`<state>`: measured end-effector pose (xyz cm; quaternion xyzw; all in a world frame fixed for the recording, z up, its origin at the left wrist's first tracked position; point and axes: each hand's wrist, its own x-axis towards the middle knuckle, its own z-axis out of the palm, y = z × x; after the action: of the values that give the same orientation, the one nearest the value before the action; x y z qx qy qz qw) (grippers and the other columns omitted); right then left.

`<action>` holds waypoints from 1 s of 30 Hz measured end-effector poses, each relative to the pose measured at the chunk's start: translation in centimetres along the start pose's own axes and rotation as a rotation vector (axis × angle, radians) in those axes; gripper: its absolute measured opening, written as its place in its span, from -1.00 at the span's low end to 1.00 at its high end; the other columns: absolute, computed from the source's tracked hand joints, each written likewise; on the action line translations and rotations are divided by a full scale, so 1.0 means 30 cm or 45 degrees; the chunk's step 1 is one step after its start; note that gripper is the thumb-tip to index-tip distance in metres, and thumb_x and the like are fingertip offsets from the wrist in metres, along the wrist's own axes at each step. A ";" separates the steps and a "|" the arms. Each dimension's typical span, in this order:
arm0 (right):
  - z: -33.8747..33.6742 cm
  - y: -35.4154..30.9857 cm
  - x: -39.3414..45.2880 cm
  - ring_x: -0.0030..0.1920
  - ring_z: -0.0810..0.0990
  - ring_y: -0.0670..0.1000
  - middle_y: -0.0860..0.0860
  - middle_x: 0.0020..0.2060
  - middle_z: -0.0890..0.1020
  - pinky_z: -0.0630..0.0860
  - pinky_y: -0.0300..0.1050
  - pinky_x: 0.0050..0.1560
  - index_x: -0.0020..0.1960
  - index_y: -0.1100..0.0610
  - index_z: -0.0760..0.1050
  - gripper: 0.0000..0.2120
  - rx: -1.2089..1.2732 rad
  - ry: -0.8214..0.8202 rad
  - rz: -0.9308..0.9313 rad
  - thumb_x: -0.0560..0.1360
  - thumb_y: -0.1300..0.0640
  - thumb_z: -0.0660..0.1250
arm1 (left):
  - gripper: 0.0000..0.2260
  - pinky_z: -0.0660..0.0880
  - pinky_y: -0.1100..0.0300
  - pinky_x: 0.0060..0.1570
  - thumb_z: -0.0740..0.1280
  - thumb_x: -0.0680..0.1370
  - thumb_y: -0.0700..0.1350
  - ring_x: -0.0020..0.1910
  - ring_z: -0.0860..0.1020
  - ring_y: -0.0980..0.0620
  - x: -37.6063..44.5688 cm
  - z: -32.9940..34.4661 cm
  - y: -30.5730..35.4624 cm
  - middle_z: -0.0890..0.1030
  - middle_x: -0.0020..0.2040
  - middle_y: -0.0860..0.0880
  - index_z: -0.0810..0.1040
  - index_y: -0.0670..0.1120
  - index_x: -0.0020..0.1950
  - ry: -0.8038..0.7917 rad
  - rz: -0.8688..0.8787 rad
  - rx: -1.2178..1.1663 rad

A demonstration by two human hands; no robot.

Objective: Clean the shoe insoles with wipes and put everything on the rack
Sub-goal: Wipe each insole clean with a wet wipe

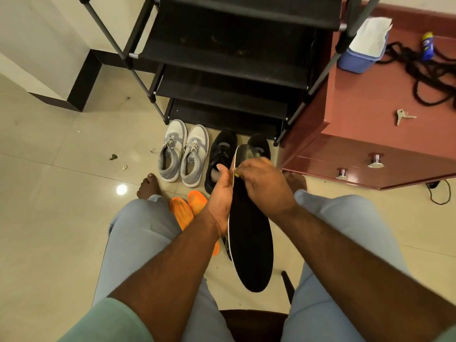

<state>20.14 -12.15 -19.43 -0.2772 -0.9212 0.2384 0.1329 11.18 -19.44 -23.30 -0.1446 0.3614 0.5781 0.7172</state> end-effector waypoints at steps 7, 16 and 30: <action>0.016 -0.030 -0.088 -0.09 0.59 0.13 0.09 -0.11 0.64 0.55 -0.03 -0.11 -0.02 0.22 0.64 -0.77 0.055 -0.176 -0.175 0.35 0.36 0.38 | -0.22 0.63 0.07 0.04 -0.09 0.57 0.41 0.08 0.66 -0.12 0.013 -0.028 0.050 0.64 0.15 -0.22 0.62 -0.17 0.22 0.075 0.090 0.034; -0.003 0.036 0.042 -0.13 0.62 0.18 0.16 -0.15 0.66 0.57 0.03 -0.10 -0.05 0.28 0.64 -0.78 -0.014 0.011 -0.051 0.32 0.44 0.40 | -0.45 0.49 -0.11 0.10 0.07 0.63 0.26 -0.03 0.68 -0.18 -0.018 -0.011 0.013 0.68 0.04 -0.23 0.63 -0.13 0.17 0.022 -0.028 0.041; 0.007 0.024 0.040 -0.12 0.61 0.14 0.12 -0.14 0.66 0.54 -0.07 -0.08 -0.04 0.25 0.64 -0.78 -0.019 0.053 -0.086 0.34 0.41 0.40 | -0.37 0.57 -0.02 0.04 0.03 0.61 0.33 0.06 0.67 -0.14 -0.005 -0.019 0.021 0.67 0.10 -0.22 0.66 -0.12 0.16 -0.001 -0.049 0.069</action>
<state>19.41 -11.01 -19.83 -0.2520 -0.9289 0.2211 0.1577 10.38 -19.71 -23.46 -0.1318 0.3736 0.5544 0.7319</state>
